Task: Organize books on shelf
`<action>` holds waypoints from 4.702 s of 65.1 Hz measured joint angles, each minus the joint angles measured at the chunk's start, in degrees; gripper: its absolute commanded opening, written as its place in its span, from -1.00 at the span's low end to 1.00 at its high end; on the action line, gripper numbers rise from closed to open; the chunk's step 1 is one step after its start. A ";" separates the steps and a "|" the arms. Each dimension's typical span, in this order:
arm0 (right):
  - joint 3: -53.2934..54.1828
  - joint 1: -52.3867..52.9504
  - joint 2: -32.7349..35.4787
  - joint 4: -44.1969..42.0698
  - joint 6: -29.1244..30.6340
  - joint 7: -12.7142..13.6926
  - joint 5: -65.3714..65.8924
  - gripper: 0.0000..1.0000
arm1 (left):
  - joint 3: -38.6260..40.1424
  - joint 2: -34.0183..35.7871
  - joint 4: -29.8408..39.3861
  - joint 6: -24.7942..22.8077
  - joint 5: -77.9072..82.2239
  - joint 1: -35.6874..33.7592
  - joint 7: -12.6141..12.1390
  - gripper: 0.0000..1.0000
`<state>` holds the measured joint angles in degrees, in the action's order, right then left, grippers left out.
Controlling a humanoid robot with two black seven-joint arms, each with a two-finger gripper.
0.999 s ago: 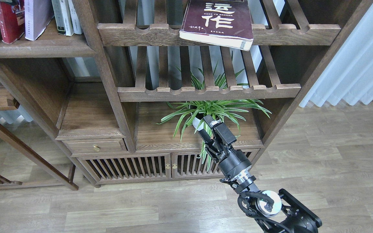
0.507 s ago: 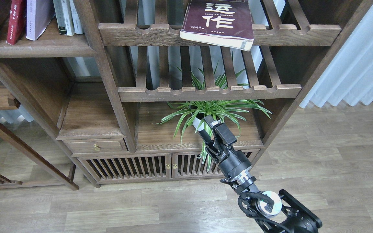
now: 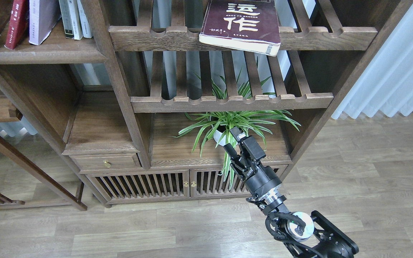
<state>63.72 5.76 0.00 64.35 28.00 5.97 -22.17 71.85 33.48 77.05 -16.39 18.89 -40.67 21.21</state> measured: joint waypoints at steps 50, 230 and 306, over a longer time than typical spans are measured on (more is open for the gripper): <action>5.21 8.45 -0.01 8.43 0.00 -4.50 -0.43 0.79 | 1.43 -32.70 2.15 -11.62 -4.05 24.22 -13.99 0.69; 6.30 15.12 1.54 4.02 0.02 -4.81 -2.57 -0.96 | -1.66 -33.48 1.68 -11.60 -7.54 24.02 -14.45 0.82; -2.88 3.28 2.31 20.40 0.01 -5.42 -3.50 -0.96 | -14.89 -16.86 1.98 0.66 -50.90 5.81 -31.06 0.68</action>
<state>60.84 9.05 2.31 84.75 28.01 0.55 -25.67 56.95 16.61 79.03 -15.73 -32.01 -34.86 -9.85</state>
